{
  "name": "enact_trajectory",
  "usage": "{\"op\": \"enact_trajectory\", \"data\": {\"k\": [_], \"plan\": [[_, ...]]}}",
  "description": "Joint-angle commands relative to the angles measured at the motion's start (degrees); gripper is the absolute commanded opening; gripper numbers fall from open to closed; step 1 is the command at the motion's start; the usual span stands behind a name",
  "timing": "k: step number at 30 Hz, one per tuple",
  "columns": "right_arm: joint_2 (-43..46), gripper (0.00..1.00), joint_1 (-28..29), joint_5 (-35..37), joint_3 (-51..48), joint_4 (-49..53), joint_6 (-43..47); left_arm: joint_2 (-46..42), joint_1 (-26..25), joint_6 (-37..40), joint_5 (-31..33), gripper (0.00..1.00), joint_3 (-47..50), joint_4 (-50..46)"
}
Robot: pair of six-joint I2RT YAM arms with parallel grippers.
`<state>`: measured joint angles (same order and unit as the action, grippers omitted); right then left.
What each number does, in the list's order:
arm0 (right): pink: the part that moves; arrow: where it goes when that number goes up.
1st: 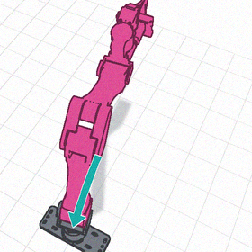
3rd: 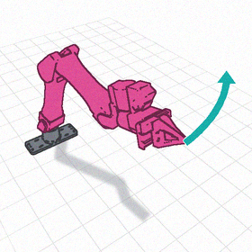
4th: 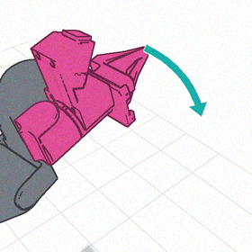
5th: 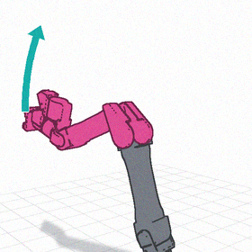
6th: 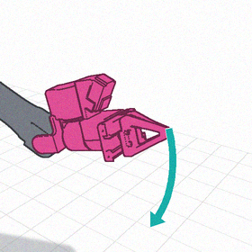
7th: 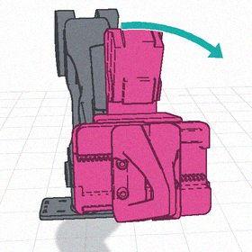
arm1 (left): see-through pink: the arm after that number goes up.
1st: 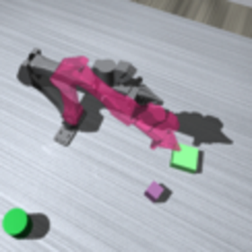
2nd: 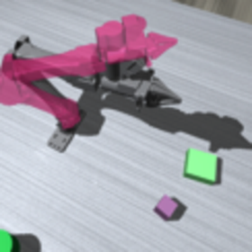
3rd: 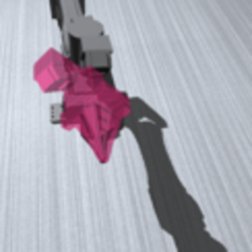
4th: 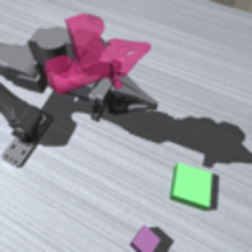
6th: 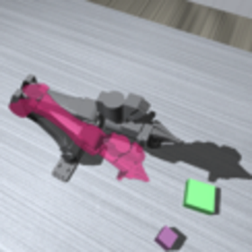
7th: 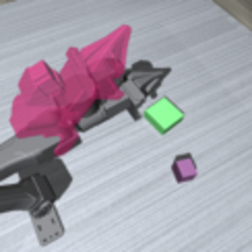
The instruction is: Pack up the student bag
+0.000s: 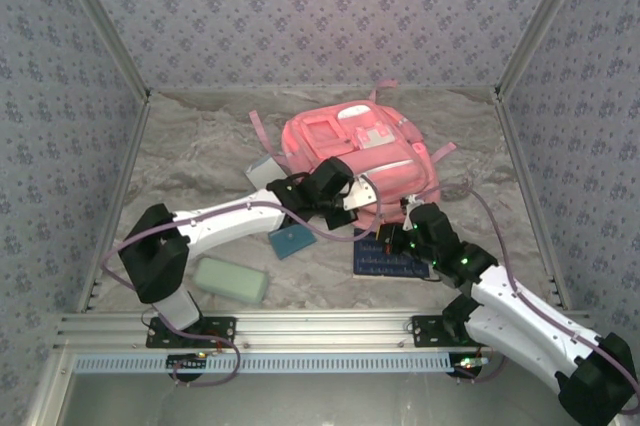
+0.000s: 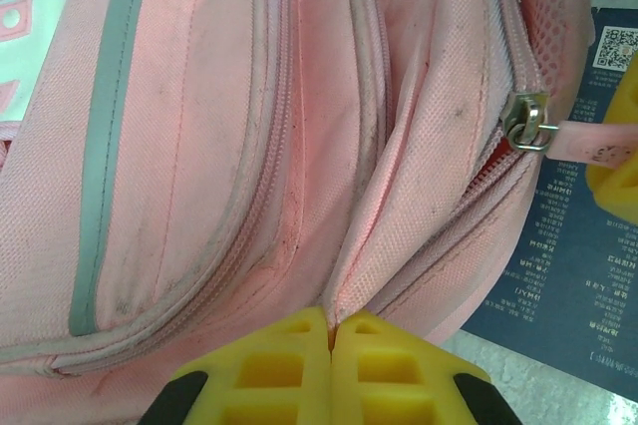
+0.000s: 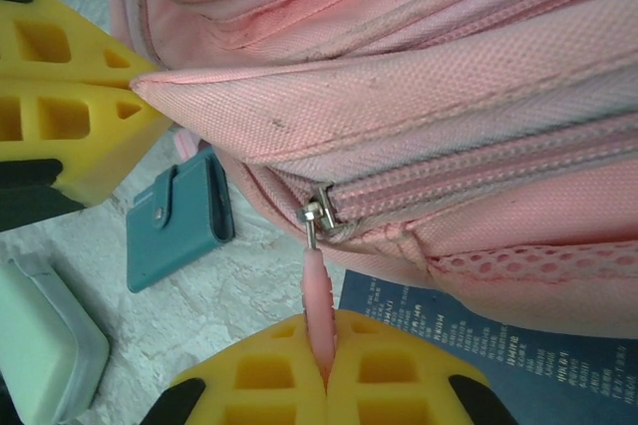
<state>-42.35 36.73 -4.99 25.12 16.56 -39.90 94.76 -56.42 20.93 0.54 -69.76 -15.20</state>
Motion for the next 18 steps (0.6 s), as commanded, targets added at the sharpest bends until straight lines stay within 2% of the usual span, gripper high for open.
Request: {"op": "enact_trajectory", "data": {"k": [1,9,18], "plan": [[-1.0,0.0,-0.6,1.4,2.6,8.2,2.9,-4.1,3.3,-0.9,6.3,0.0,1.5,2.7],[-5.9,0.0,-1.0,-5.7,9.6,14.7,10.5,-8.2,4.1,0.5,5.5,0.0,5.2,4.0],[-9.9,0.0,-2.6,-4.2,17.0,25.8,12.1,-13.1,4.8,3.0,6.4,0.0,9.4,4.8]]}}
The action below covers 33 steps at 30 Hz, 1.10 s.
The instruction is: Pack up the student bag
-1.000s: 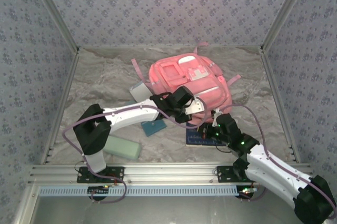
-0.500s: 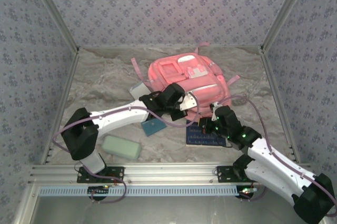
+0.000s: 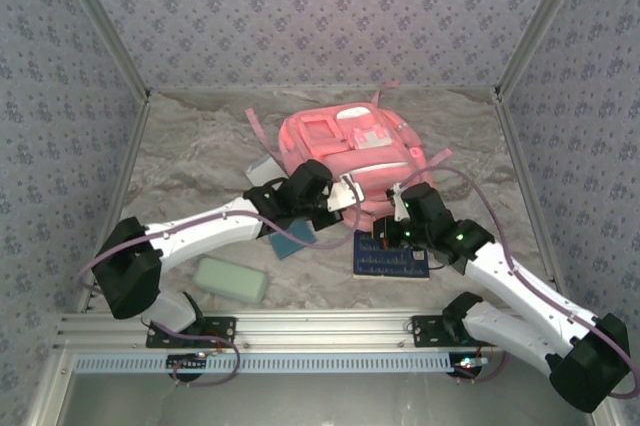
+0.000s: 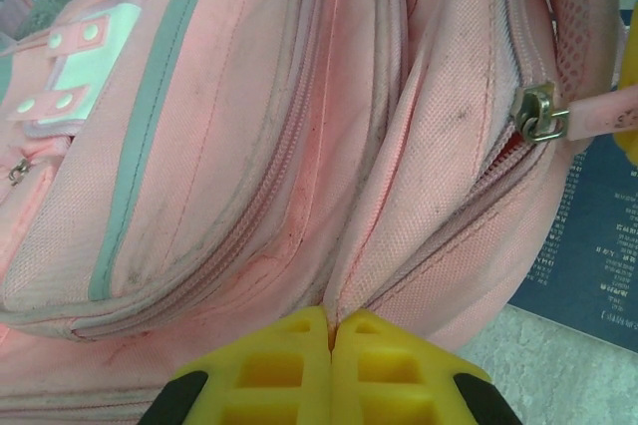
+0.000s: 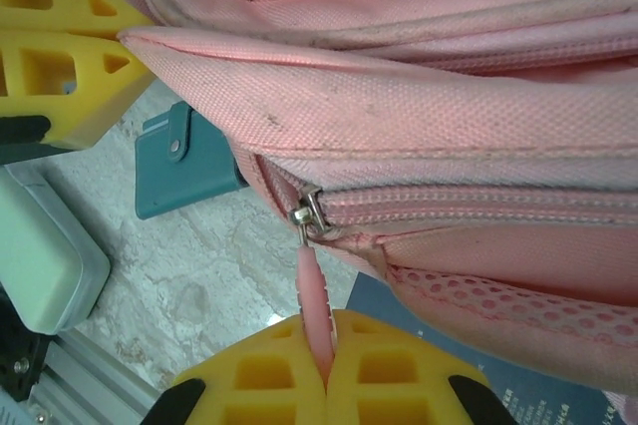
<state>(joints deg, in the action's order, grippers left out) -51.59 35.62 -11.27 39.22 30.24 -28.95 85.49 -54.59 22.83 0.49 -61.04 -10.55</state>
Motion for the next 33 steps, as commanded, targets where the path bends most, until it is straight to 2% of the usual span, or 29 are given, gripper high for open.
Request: {"op": "enact_trajectory", "data": {"k": [1,6,12,24,29,33], "plan": [[-1.6,0.0,-1.7,1.7,4.4,13.9,1.7,-4.1,3.0,1.3,6.7,0.0,1.0,0.1],[-6.5,0.0,-3.3,0.0,10.0,21.9,3.1,-5.3,3.1,2.8,8.6,0.0,1.9,0.0],[-9.7,0.0,-4.5,-2.7,13.7,26.8,5.2,-6.6,3.3,3.1,10.0,0.0,3.3,1.3],[-15.1,0.0,-5.9,-3.2,23.7,37.8,12.4,-6.6,1.8,5.1,10.6,0.0,5.0,1.9],[-14.1,0.0,-6.0,-10.4,22.9,33.0,10.3,-5.2,0.4,2.9,10.2,0.0,3.9,1.7],[-11.1,0.14,-6.2,-13.9,17.4,25.0,4.2,-4.9,0.4,-3.0,7.1,0.0,1.3,1.5]]}}
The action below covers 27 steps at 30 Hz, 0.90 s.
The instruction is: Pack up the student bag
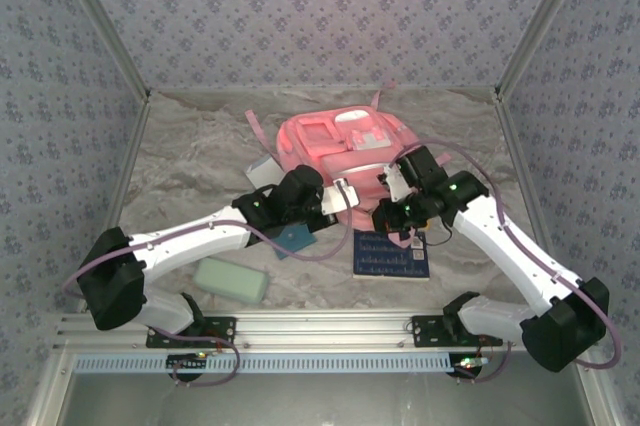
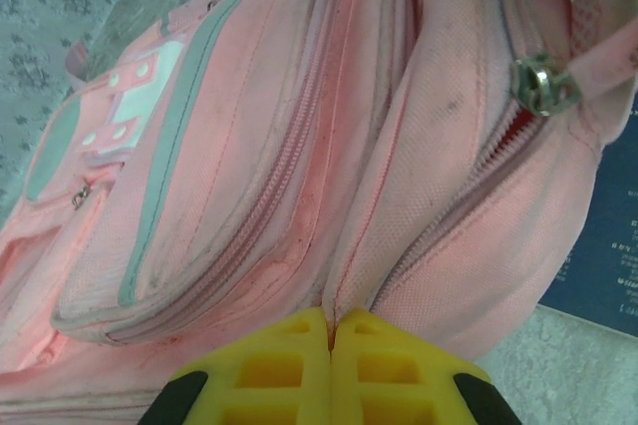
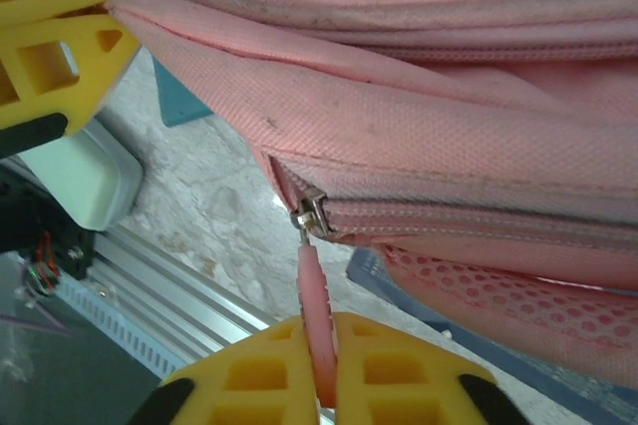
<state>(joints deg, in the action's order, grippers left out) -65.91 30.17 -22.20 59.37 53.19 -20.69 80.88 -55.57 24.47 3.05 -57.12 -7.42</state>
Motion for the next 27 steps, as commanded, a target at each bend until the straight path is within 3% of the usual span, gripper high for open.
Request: {"op": "enact_trajectory", "data": {"k": [1,9,12,15,19,22,27], "plan": [[4.7,0.17,-1.0,-2.6,-4.4,-0.3,-5.6,-0.3,1.4,-6.0,3.4,0.0,-3.5,-1.8],[13.3,0.21,-3.0,-5.4,-16.6,-13.4,-14.4,0.9,1.9,-11.9,-0.9,0.0,-8.6,-3.7],[15.7,0.35,-2.8,-4.9,-19.5,-19.2,-14.9,1.6,2.0,-12.8,-2.1,0.0,-9.6,-4.3],[20.3,0.48,-1.4,0.2,-21.9,-22.5,-14.8,1.9,1.8,-13.0,-2.9,0.0,-9.9,-4.6],[29.1,0.49,-1.1,3.0,-31.0,-35.2,-14.1,2.3,1.9,-13.4,-4.0,0.0,-10.2,-5.3],[33.6,0.48,-2.1,0.0,-36.6,-44.5,-18.4,2.7,1.9,-13.7,-4.6,0.0,-10.7,-6.4],[28.6,0.47,-2.8,-2.0,-36.4,-48.3,-16.0,2.7,2.0,-13.8,-5.5,0.0,-11.0,-7.3]]}}
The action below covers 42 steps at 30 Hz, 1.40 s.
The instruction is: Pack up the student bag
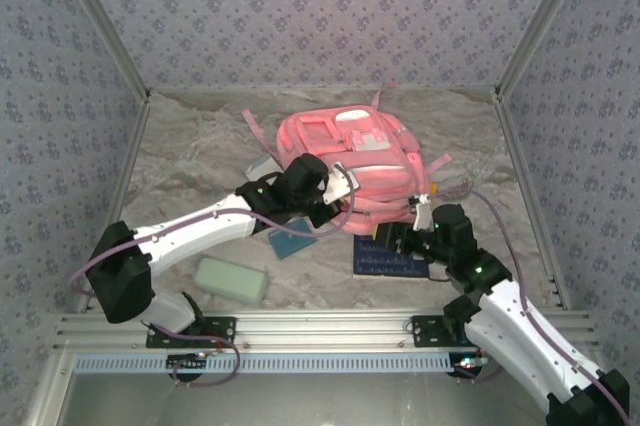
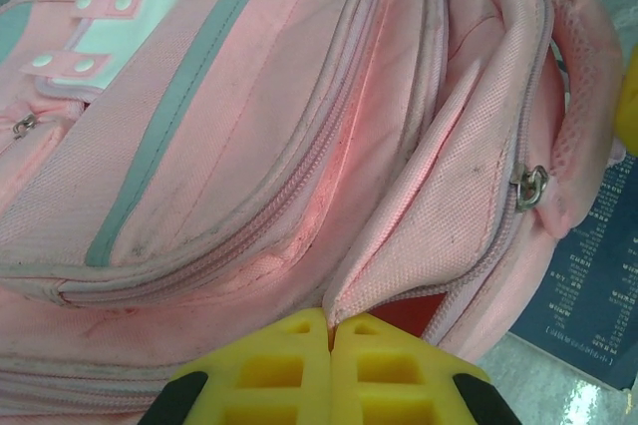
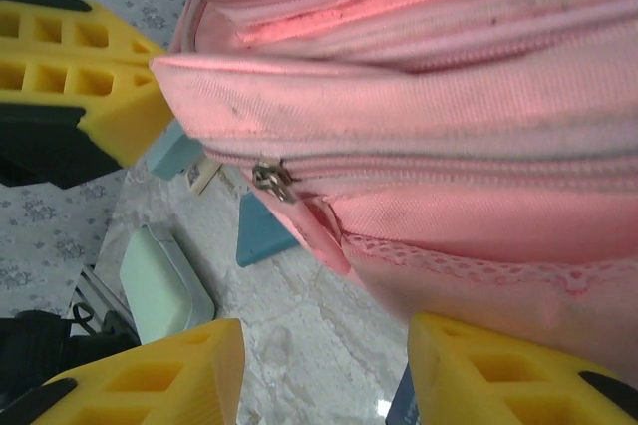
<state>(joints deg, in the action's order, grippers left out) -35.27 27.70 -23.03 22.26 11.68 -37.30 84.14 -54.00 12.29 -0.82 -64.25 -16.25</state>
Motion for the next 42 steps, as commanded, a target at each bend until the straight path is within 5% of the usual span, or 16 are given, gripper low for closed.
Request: {"op": "enact_trajectory", "data": {"k": [1,7,14,25,38,42], "plan": [[-3.5,0.46,-0.3,0.1,1.8,-6.2,3.0,-0.6,0.4,-1.7,-1.9,0.0,-4.0,1.2],[-6.7,0.41,4.2,14.8,8.5,4.4,12.1,0.0,0.3,-2.4,-2.7,0.0,-5.9,-0.5],[-3.1,0.47,21.1,44.7,10.4,10.5,21.3,1.3,0.9,-3.3,-3.1,0.0,-8.5,-2.1],[-12.5,0.57,31.4,68.1,12.6,9.1,23.1,2.0,1.2,-4.1,-4.5,0.0,-9.3,-2.2],[-9.0,0.55,37.2,67.7,13.4,9.2,25.3,2.3,1.7,-4.5,-4.8,0.0,-9.1,-2.2],[-7.4,0.64,37.2,63.6,10.9,6.2,27.0,2.1,1.9,-4.5,-4.8,0.0,-9.0,-2.2]]}}
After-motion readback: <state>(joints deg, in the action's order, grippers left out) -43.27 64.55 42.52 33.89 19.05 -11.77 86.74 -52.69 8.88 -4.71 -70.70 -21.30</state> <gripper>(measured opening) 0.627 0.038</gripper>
